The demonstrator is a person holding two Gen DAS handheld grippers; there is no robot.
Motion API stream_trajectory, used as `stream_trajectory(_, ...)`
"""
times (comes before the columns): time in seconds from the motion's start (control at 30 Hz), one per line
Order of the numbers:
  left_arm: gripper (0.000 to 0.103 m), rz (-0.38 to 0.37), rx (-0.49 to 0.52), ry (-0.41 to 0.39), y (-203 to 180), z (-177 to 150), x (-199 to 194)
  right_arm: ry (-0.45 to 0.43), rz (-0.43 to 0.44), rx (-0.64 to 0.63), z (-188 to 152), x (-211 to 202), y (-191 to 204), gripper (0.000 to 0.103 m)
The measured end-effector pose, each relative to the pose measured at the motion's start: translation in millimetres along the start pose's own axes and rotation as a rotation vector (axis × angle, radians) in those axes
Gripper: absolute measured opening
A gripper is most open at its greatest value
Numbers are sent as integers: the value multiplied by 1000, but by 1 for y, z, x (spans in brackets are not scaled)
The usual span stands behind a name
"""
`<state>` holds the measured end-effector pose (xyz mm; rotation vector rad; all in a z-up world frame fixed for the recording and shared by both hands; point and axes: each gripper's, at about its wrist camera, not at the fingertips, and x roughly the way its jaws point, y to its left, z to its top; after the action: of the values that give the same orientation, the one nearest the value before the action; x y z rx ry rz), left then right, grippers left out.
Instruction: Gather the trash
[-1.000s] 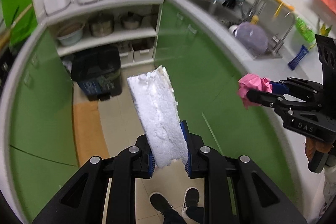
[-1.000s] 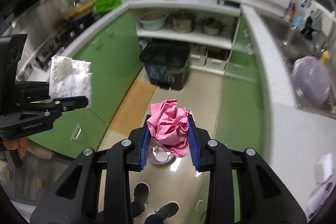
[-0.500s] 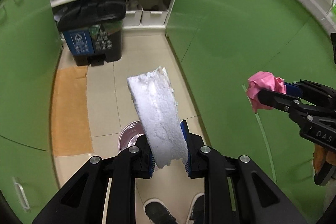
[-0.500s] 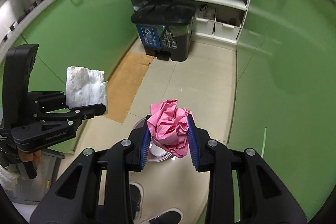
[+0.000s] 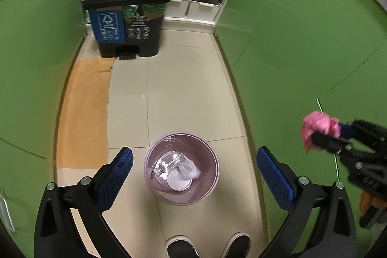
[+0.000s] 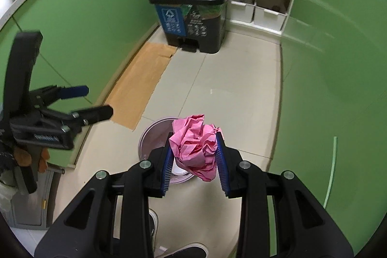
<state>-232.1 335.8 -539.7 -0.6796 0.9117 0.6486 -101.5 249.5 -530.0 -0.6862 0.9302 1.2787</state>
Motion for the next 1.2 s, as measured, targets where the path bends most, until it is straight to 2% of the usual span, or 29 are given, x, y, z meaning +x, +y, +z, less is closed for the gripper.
stream_trajectory(0.3,98,15,-98,-67,40,-2,-34,40,86,-79,13,42,40,33)
stream_trajectory(0.37,98,27,-122,-82,51,-6,-38,41,99,-99,16,55,49,37)
stream_trajectory(0.4,98,35,-132,-90,57,-8,-39,41,102,-108,18,61,53,47)
stream_trajectory(0.43,98,39,-138,-97,62,-9,-40,46,111,-116,19,69,57,76)
stream_trajectory(0.47,98,43,-144,-103,65,-11,-41,39,107,-119,19,74,59,90)
stream_trajectory(0.5,98,49,-150,-109,69,-12,-40,29,104,-119,20,76,59,96)
stream_trajectory(0.63,98,70,-159,-122,76,-17,-42,28,96,-111,21,89,59,99)
stream_trajectory(0.77,98,69,-158,-132,72,-14,-50,29,85,-106,24,85,56,100)
stream_trajectory(0.87,98,60,-141,-125,59,-6,-66,19,77,-78,30,62,50,100)
stream_trajectory(0.97,98,46,-112,-123,35,9,-101,-1,62,-54,39,12,46,100)
stream_trajectory(1.2,98,-10,-2,-142,-52,71,-225,-78,10,36,74,-159,21,100)
